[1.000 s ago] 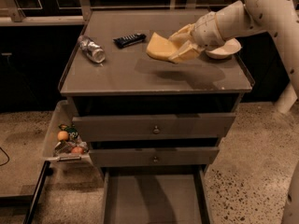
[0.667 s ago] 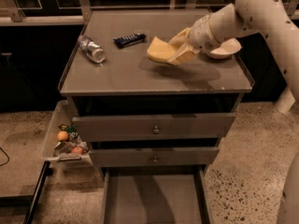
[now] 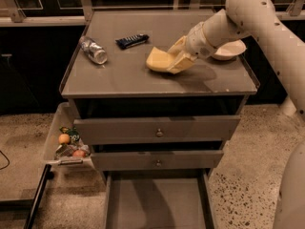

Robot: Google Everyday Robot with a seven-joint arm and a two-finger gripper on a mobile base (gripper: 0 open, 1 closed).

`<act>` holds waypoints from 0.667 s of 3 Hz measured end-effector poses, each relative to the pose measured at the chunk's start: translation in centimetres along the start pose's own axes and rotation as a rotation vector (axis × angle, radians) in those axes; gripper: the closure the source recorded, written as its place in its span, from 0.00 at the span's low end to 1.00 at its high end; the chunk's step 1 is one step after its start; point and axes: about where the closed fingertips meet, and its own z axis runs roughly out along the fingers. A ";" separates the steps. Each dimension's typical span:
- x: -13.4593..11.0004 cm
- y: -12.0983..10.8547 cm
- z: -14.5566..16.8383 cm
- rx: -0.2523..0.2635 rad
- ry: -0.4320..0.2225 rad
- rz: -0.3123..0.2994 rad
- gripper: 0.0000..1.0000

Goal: Pick sponge from bottom drawer and place on counter

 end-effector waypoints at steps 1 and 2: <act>0.0 0.0 0.0 0.000 0.000 0.000 0.76; 0.0 0.0 0.0 0.000 0.000 0.000 0.53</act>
Offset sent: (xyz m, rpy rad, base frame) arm 0.0000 0.0000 0.0000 0.0000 0.0000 0.0000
